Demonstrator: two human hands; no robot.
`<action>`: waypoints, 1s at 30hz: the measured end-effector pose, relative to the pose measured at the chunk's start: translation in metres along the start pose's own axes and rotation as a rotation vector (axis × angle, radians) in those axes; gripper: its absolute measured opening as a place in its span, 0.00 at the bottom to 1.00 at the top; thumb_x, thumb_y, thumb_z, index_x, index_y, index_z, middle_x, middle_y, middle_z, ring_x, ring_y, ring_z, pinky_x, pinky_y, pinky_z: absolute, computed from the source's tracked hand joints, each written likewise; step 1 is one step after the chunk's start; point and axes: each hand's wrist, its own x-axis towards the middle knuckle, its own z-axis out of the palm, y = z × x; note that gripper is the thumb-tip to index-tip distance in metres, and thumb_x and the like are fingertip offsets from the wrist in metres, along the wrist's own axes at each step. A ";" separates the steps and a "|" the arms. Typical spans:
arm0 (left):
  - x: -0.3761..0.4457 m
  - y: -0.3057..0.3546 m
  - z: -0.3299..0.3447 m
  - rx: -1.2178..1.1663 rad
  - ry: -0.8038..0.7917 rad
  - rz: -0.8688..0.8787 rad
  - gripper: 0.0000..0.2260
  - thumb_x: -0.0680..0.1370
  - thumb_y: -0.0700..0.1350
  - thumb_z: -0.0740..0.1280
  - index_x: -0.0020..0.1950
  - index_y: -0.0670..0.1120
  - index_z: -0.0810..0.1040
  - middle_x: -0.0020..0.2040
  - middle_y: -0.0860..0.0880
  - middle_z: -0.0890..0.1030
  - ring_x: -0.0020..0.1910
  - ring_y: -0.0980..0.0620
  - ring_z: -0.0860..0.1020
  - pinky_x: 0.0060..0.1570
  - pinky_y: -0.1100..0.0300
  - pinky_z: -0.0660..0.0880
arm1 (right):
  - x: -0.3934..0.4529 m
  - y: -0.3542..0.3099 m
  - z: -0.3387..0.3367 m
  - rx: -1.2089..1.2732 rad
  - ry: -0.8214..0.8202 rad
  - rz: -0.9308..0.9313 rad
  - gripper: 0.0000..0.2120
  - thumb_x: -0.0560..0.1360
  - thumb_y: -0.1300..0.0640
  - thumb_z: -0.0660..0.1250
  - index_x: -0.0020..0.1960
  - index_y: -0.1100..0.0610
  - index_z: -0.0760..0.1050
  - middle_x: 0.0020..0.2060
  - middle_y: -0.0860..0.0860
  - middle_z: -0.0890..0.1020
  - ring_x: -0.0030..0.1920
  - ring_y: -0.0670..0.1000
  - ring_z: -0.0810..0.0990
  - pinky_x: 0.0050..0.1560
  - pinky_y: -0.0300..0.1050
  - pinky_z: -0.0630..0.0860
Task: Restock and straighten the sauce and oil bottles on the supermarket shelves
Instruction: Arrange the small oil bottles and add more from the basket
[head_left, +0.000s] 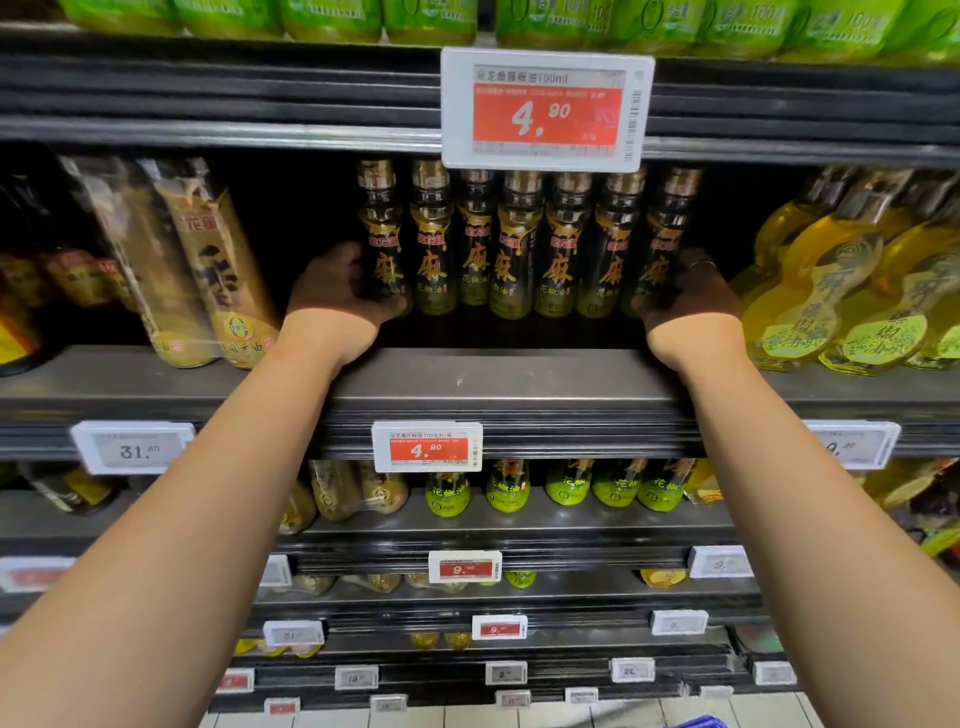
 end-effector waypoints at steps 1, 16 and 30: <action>0.000 0.000 0.000 -0.003 -0.001 -0.001 0.34 0.71 0.40 0.79 0.75 0.45 0.71 0.70 0.46 0.78 0.68 0.46 0.76 0.69 0.45 0.72 | 0.000 0.000 0.000 0.010 -0.008 0.001 0.31 0.78 0.56 0.71 0.78 0.54 0.63 0.71 0.54 0.76 0.70 0.60 0.74 0.68 0.49 0.72; -0.041 0.013 -0.006 0.243 0.113 -0.015 0.33 0.74 0.50 0.77 0.76 0.46 0.68 0.71 0.46 0.76 0.69 0.46 0.75 0.70 0.50 0.71 | -0.017 0.001 -0.008 -0.014 -0.015 -0.023 0.35 0.77 0.49 0.72 0.78 0.56 0.62 0.71 0.56 0.75 0.70 0.60 0.74 0.65 0.47 0.72; -0.183 0.008 0.014 0.194 0.250 0.398 0.06 0.76 0.43 0.69 0.52 0.47 0.80 0.49 0.55 0.81 0.51 0.54 0.79 0.56 0.59 0.75 | -0.119 0.030 -0.043 0.015 -0.051 -0.452 0.13 0.78 0.52 0.67 0.60 0.52 0.79 0.53 0.47 0.83 0.55 0.49 0.79 0.55 0.40 0.70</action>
